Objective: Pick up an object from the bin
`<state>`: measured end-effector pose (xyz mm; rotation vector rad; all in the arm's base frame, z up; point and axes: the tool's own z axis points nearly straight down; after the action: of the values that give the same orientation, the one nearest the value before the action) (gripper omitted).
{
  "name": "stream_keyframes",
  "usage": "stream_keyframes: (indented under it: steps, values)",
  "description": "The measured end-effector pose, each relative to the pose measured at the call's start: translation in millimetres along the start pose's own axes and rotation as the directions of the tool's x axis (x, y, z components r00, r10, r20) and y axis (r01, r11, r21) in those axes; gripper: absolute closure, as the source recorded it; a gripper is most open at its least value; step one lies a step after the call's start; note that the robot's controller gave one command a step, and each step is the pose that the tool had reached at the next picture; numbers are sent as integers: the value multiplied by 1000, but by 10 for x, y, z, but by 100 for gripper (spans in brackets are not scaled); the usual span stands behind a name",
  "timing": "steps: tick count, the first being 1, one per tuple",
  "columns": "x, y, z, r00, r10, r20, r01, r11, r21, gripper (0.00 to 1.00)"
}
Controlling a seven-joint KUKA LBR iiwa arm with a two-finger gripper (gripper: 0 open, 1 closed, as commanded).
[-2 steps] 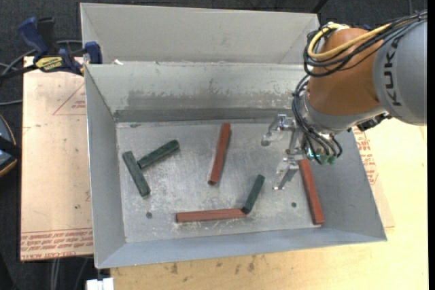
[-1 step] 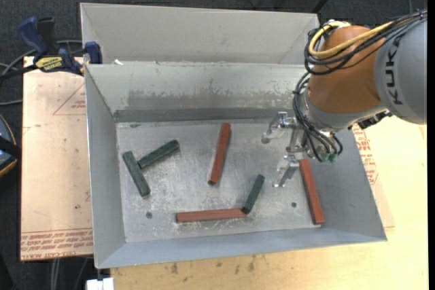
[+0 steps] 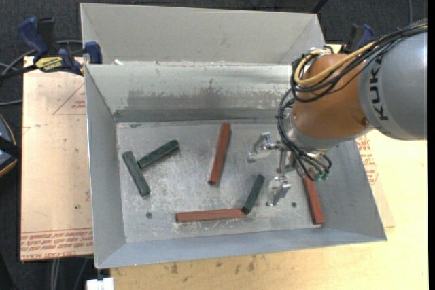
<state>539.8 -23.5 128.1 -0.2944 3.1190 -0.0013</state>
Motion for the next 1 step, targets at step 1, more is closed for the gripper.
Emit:
stream_keyframes:
  steps: [1]
  values:
    - [94, 231, 257, 973, -230, -10, 230, 973, -6, 0]
